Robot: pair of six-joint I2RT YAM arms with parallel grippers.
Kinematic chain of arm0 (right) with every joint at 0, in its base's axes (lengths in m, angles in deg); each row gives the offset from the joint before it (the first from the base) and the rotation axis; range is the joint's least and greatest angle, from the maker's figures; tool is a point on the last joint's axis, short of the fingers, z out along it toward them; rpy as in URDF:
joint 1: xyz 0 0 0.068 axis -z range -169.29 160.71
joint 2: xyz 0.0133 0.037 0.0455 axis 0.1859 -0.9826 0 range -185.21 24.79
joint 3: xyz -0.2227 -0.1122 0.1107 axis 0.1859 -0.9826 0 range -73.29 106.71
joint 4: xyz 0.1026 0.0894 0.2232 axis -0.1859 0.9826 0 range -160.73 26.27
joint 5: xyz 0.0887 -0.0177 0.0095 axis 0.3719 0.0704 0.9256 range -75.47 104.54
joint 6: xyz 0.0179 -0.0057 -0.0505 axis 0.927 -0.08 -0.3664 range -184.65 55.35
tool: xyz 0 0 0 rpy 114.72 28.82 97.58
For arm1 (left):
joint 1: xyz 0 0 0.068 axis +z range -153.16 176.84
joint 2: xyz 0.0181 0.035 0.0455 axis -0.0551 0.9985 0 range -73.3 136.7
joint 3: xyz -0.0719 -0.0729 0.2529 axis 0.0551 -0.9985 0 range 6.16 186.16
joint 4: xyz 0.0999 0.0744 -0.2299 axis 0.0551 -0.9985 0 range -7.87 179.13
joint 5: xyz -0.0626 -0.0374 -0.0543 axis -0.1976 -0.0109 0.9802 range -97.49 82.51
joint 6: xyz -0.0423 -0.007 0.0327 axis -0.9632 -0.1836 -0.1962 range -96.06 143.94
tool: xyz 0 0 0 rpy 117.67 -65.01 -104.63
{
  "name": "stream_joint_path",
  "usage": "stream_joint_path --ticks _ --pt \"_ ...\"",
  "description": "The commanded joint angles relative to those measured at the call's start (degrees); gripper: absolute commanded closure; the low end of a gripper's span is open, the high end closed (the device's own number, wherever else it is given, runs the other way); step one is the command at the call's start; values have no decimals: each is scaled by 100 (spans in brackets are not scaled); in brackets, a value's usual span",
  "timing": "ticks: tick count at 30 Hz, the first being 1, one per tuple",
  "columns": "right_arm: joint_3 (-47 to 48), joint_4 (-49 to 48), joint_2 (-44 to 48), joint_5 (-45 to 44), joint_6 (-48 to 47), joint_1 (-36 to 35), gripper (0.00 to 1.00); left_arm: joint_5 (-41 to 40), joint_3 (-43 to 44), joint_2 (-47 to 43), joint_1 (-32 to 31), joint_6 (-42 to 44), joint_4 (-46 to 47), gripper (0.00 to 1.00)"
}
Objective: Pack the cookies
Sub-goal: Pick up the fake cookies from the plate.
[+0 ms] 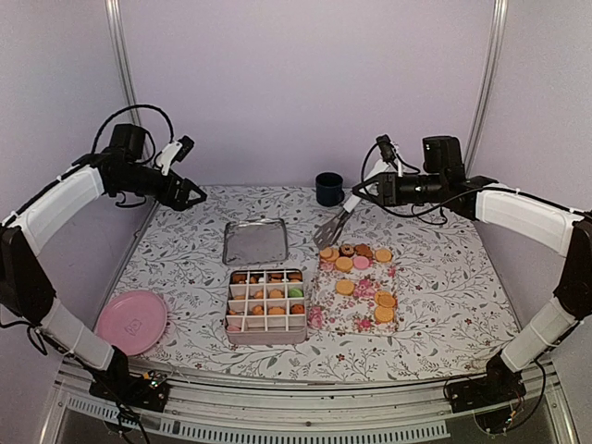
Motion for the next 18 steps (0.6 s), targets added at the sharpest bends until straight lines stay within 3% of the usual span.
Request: stream_joint_path --ticks 1,9,18 --pt "-152 338 353 -1218 -532 -1 66 -397 -369 -255 401 37 250 1" --pt "-173 -112 -111 -1965 -692 -259 65 -268 -764 -236 491 116 314 1" --pt "787 -76 -1154 -2365 -1114 -535 65 -138 -796 -152 487 170 76 1"
